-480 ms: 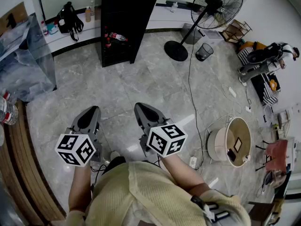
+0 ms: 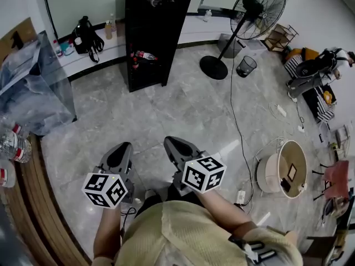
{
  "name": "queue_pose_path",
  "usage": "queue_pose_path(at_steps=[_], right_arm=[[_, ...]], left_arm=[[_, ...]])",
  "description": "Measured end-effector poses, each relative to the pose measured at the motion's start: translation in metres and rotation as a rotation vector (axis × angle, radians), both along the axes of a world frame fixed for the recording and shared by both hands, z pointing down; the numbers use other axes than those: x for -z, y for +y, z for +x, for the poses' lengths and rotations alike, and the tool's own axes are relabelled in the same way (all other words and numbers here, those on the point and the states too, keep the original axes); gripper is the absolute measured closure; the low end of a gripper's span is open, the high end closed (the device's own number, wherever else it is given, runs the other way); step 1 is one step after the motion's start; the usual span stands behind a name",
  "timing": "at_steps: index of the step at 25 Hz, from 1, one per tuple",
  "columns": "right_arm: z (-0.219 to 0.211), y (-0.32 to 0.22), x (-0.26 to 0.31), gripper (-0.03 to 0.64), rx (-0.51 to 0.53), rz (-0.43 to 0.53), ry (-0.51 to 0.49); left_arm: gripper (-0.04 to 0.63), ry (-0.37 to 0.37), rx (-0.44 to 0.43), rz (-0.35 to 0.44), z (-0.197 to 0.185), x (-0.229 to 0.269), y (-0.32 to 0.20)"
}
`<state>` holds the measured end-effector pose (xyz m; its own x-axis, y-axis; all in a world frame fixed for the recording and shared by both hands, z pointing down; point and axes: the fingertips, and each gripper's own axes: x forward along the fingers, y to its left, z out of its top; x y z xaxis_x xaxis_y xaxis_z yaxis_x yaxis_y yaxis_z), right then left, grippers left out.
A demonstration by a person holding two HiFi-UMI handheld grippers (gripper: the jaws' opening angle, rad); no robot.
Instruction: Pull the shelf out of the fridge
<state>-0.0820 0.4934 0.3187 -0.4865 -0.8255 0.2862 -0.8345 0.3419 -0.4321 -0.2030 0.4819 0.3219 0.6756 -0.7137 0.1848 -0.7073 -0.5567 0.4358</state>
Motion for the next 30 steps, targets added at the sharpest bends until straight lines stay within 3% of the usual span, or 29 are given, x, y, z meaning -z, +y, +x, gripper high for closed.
queue_pose_path(at_steps=[9, 15, 24, 30], right_arm=[[0.004, -0.039, -0.014, 0.601, -0.002, -0.038, -0.04], [0.004, -0.107, -0.032, 0.6, -0.036, -0.063, -0.114], [-0.024, -0.221, -0.03, 0.6, 0.058, -0.068, -0.145], [-0.018, -0.273, -0.038, 0.517, 0.077, -0.106, -0.2]], left_arm=[[0.561, 0.072, -0.068, -0.043, 0.02, -0.012, -0.037], [0.561, 0.068, -0.034, -0.057, 0.015, -0.013, -0.086], [0.561, 0.066, 0.06, -0.049, -0.005, -0.004, -0.189], [0.561, 0.058, 0.06, -0.053, 0.005, -0.011, -0.244]])
